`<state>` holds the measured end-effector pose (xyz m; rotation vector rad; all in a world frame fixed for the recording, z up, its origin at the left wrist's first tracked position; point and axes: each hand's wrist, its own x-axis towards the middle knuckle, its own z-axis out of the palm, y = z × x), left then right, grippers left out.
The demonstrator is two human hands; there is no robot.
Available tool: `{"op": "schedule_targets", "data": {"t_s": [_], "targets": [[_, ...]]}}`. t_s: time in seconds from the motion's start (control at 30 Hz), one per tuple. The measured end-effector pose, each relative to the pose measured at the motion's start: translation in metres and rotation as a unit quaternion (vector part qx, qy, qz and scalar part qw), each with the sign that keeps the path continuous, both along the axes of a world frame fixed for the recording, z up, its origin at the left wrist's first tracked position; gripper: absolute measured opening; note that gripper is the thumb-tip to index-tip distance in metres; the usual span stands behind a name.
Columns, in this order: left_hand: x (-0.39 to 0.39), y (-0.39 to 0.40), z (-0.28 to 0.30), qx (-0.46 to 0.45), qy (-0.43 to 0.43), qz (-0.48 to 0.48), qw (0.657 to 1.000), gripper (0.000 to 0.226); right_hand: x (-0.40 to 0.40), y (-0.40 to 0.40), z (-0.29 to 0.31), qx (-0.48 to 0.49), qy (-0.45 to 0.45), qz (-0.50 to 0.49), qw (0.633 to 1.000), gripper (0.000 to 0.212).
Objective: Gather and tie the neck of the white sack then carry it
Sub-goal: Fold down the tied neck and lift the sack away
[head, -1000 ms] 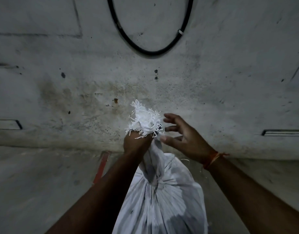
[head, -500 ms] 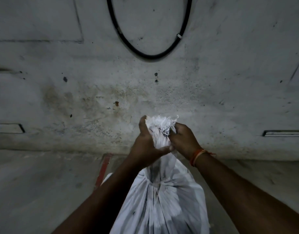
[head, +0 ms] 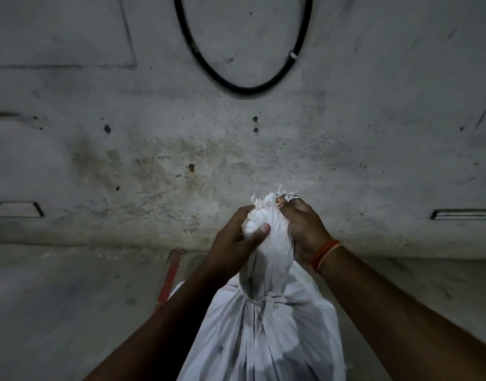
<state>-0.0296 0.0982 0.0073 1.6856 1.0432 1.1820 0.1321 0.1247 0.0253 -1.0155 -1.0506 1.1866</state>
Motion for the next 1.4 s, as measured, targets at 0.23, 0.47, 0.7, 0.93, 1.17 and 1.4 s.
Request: {"op": "schedule_targets", "data": {"t_s": [0.23, 0.47, 0.7, 0.93, 1.17, 1.4], "targets": [[0.010, 0.002, -0.001, -0.035, -0.085, 0.112, 0.990, 0.028, 0.006, -0.012, 0.006, 0.084, -0.225, -0.134, 0.962, 0.025], [0.016, 0.008, 0.019, -0.046, -0.123, 0.070, 0.989, 0.032, 0.008, -0.022, -0.003, 0.082, -0.129, -0.042, 0.987, 0.017], [-0.002, 0.017, 0.031, 0.032, -0.102, 0.062, 0.992, 0.029, 0.011, -0.011, -0.014, 0.015, 0.166, -0.042, 0.985, 0.018], [0.006, 0.019, 0.027, -0.067, -0.148, 0.051, 0.985, 0.026, 0.009, 0.001, -0.008, 0.029, -0.081, -0.137, 0.987, 0.030], [-0.007, 0.025, 0.029, -0.292, -0.148, 0.039, 0.944, 0.016, 0.026, -0.014, -0.004, 0.186, -0.312, -0.195, 0.911, 0.018], [-0.009, 0.031, 0.019, -0.365, -0.085, 0.019, 0.927, 0.025, 0.039, -0.020, -0.007, 0.288, -0.568, 0.089, 0.766, 0.056]]}}
